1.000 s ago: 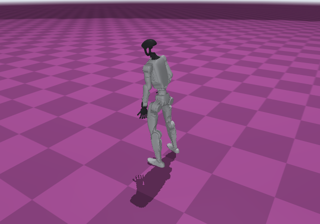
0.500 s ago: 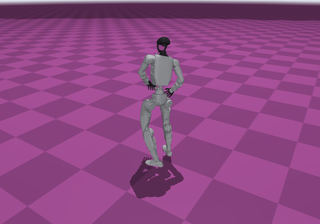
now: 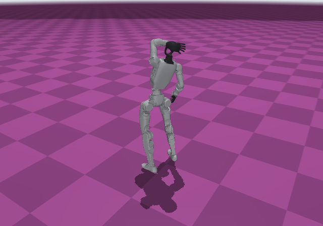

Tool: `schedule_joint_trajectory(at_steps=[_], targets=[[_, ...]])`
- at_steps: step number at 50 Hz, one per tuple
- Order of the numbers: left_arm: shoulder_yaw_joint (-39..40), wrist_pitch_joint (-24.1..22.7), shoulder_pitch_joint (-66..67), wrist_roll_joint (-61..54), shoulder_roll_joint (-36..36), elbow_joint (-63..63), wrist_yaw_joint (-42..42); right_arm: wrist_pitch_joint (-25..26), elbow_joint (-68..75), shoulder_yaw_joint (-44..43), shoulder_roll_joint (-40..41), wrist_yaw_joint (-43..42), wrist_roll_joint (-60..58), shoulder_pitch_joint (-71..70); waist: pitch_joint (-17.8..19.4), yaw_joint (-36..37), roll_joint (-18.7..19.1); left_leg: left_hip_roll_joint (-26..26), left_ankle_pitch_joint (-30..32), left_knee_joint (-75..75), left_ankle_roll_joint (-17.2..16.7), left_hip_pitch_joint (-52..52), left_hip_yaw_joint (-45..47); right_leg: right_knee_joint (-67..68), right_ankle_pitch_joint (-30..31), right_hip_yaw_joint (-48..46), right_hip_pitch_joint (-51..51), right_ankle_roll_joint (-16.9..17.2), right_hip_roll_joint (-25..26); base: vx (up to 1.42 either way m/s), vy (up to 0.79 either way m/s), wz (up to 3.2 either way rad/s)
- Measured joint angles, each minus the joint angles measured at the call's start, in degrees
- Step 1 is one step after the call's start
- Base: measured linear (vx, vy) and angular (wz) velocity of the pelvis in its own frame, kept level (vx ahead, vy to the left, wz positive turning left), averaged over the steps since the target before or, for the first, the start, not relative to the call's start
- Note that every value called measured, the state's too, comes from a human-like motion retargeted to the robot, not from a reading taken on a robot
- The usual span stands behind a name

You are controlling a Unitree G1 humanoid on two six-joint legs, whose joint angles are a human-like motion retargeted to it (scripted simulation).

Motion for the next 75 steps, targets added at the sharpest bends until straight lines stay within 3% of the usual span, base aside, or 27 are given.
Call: schedule_joint_trajectory(at_steps=[3,5,7,10,14,17,18,20,22,25,28,30,35,42,47,50,55,60,64,67,70,75], targets=[[0.00,-0.53,-9.62,-5.36,10.71,8.80,3.00,0.35,0.00,1.05,-5.56,2.50,-3.69,1.68,-2.51,7.72,-4.50,-0.09,-0.10,-0.43,1.09,-1.27,-1.60,-0.80,-0.22,-1.72,0.01,-0.76,0.09,0.10,0.05,0.54],[0.00,-2.54,-12.99,-15.63,19.32,12.99,6.60,5.81,-0.66,3.48,-8.85,4.21,-6.25,0.76,-2.44,13.42,-7.61,-0.67,0.63,-0.24,4.82,-2.12,-1.41,-1.68,0.67,-1.08,-0.48,-1.23,-0.20,0.03,0.01,0.04],[0.00,-2.25,-14.64,-18.55,24.63,20.13,7.76,6.81,-3.38,4.31,-10.80,5.70,-8.21,-0.92,-1.77,14.36,-9.60,-0.74,0.57,-0.60,4.76,-2.77,-1.26,-2.00,1.11,-1.53,-0.89,-0.85,-0.22,-0.02,0.02,0.14],[0.00,-2.33,-19.11,-26.94,28.88,32.62,10.27,7.46,-8.03,7.47,-13.26,6.71,-11.86,-4.98,0.11,11.45,-11.08,-0.87,0.37,-0.72,5.14,-4.33,-1.99,-2.00,1.33,-2.82,-1.72,-0.37,-0.34,-0.08,0.05,0.43],[1.62,-3.96,-25.90,-52.68,30.89,40.91,16.19,9.23,-12.76,12.96,-12.13,5.00,-17.47,-12.03,5.14,3.99,-11.85,-1.29,0.88,-0.40,5.49,-7.12,-4.50,-1.56,1.74,-5.15,-2.95,-0.53,-0.74,-0.15,0.05,0.57],[12.00,-10.83,-21.71,-59.25,34.29,31.96,23.21,8.33,-18.02,11.61,-8.69,4.38,-19.58,-14.65,10.61,1.22,-12.88,-1.83,1.87,-0.71,5.45,-8.73,-6.36,-1.21,2.46,-6.80,-3.71,-1.05,-1.14,-0.21,0.06,0.54],[18.18,-11.73,-15.10,-56.88,35.94,25.59,24.30,7.86,-20.27,10.29,-6.75,3.75,-20.44,-15.27,12.89,1.10,-13.53,-2.07,2.23,-0.99,5.67,-8.85,-7.01,-0.95,2.59,-7.24,-3.74,-1.34,-1.33,-0.25,0.06,0.45],[34.78,-12.93,11.42,-52.86,36.98,9.78,25.87,5.93,-24.26,7.08,-2.07,0.86,-18.95,-15.64,16.54,3.07,-15.02,-2.76,3.09,-1.93,6.78,-8.70,-7.94,-0.31,2.90,-7.74,-3.92,-1.80,-1.98,-0.27,0.06,0.32],[50.52,-10.58,42.95,-55.56,29.90,0.60,17.50,5.56,-27.63,5.08,2.29,-2.54,-20.15,-17.23,20.31,5.05,-14.66,-3.11,3.39,-2.80,7.65,-8.36,-8.40,0.50,2.66,-7.64,-4.23,-2.96,-2.42,-0.29,0.07,0.14],[63.36,-8.73,74.21,-64.78,10.76,0.32,5.85,6.15,-30.95,7.87,6.77,-3.10,-19.54,-23.51,25.90,3.88,-13.60,-3.18,2.98,-3.78,7.49,-8.33,-8.06,1.46,1.83,-6.80,-5.31,-5.01,-2.66,-0.28,0.06,-0.08],[71.98,-9.63,85.97,-60.64,-5.81,1.40,7.48,6.74,-32.33,14.24,9.85,1.31,-18.06,-31.57,30.42,1.75,-14.43,-2.72,2.68,-5.19,6.68,-8.55,-6.62,1.60,2.06,-4.75,-7.44,-6.44,-2.20,-0.25,0.04,-0.44],[74.35,-7.73,89.83,-56.06,-11.44,0.83,6.12,6.68,-32.67,17.93,10.46,3.23,-18.19,-37.26,32.92,1.64,-14.79,-2.15,2.60,-6.36,6.42,-8.47,-5.28,1.38,2.66,-3.03,-8.94,-6.75,-1.54,-0.21,0.01,-0.65],[66.35,-4.67,90.97,-50.36,-12.15,3.48,5.23,5.88,-33.95,21.55,11.21,3.12,-17.09,-48.31,36.58,3.42,-15.12,-1.12,1.93,-8.49,6.81,-8.09,-3.08,-0.63,3.67,-1.28,-10.24,-5.20,-0.02,-0.14,-0.02,-0.38],[64.33,-4.62,88.45,-48.87,-12.50,4.94,4.52,5.15,-31.31,18.40,15.01,1.70,-20.55,-59.50,39.36,3.36,-16.40,-1.54,2.03,-9.11,7.94,-8.27,-4.81,-3.95,5.46,-3.94,-8.09,-1.08,0.22,-0.03,-0.02,0.26],[60.42,-2.91,89.69,-46.23,-10.33,5.22,2.22,4.44,-30.43,19.06,16.67,3.08,-15.80,-63.83,40.72,3.89,-16.92,-2.63,2.86,-8.37,7.88,-9.97,-8.39,-3.49,4.54,-7.22,-7.51,-1.09,-0.87,0.00,-0.03,0.60],[56.44,-2.11,90.24,-44.16,-7.30,5.74,1.31,4.63,-27.64,20.97,17.52,3.00,-14.08,-66.15,41.11,4.61,-17.67,-2.98,3.51,-6.91,6.54,-12.34,-6.97,-1.89,3.13,-10.47,-7.47,-1.61,-1.98,0.04,-0.07,0.99],[48.55,1.93,87.04,-44.40,0.63,10.31,-3.30,0.10,-21.89,24.25,22.46,-0.77,4.21,-64.65,40.51,9.42,-18.74,-1.00,4.21,-5.70,2.47,-18.76,1.70,2.45,-0.21,-17.80,-6.39,-2.32,-2.04,0.18,-0.06,1.18],[28.59,14.36,72.20,-43.75,7.66,14.62,-13.66,-5.58,-21.66,25.63,26.03,-7.03,19.68,-63.14,34.27,20.73,-19.64,-1.15,6.70,-4.20,8.63,-21.53,-8.91,12.46,-1.80,-26.02,-3.86,-6.54,-2.66,0.42,-0.02,1.64],[20.46,16.41,54.59,-41.32,7.54,14.46,-13.55,-8.67,-27.21,17.66,23.16,-5.55,20.27,-70.95,28.31,30.19,-19.91,0.62,5.28,-3.71,9.84,-19.08,-20.62,27.05,2.85,-27.26,-1.19,-13.16,-3.22,0.55,-0.02,2.33],[21.71,16.04,40.72,-37.50,6.72,13.37,-12.17,-9.09,-33.17,11.55,17.45,-6.82,14.15,-82.54,25.77,34.01,-20.73,1.87,5.19,-6.03,9.21,-15.76,-29.83,35.94,8.53,-20.49,-1.13,-14.53,-1.75,0.50,-0.10,2.84],[26.06,13.44,26.47,-33.77,7.38,11.60,-8.57,-7.70,-37.48,9.40,9.69,-10.96,2.97,-100.18,26.39,35.29,-22.52,3.09,5.47,-8.84,7.82,-13.69,-37.71,40.22,11.87,-11.39,-2.73,-12.36,1.44,0.40,-0.20,2.68],[33.66,8.13,6.97,-26.52,11.56,8.08,6.23,-3.10,-37.35,18.20,-4.28,-8.71,-12.89,-133.87,31.38,35.72,-25.81,5.45,6.02,-12.98,8.11,-13.45,-44.82,37.35,9.72,-9.61,-3.25,-10.24,0.79,0.29,-0.28,1.97]])
